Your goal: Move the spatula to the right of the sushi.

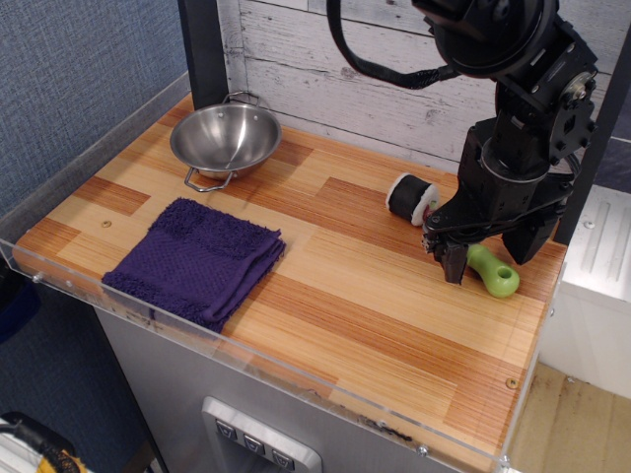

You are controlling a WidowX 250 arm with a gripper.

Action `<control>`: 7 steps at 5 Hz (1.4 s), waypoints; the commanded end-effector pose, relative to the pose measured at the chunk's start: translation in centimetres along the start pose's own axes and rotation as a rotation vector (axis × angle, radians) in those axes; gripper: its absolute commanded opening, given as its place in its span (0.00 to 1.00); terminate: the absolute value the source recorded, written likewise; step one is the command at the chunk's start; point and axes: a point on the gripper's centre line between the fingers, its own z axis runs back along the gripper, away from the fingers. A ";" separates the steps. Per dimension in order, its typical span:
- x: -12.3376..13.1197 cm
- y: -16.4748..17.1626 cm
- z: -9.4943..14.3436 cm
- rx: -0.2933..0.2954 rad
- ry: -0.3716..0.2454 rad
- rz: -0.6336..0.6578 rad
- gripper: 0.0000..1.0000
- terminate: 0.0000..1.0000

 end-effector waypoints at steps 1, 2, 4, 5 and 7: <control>0.6 -1.0 4.2 -0.099 -0.036 0.032 1.00 0.00; 1.2 -1.6 7.0 -0.140 -0.061 0.034 1.00 0.00; 3.1 0.9 14.1 -0.192 -0.112 0.123 1.00 0.00; 4.2 2.9 16.5 -0.209 -0.117 0.162 1.00 0.00; 5.2 5.1 17.7 -0.220 -0.152 0.161 1.00 0.00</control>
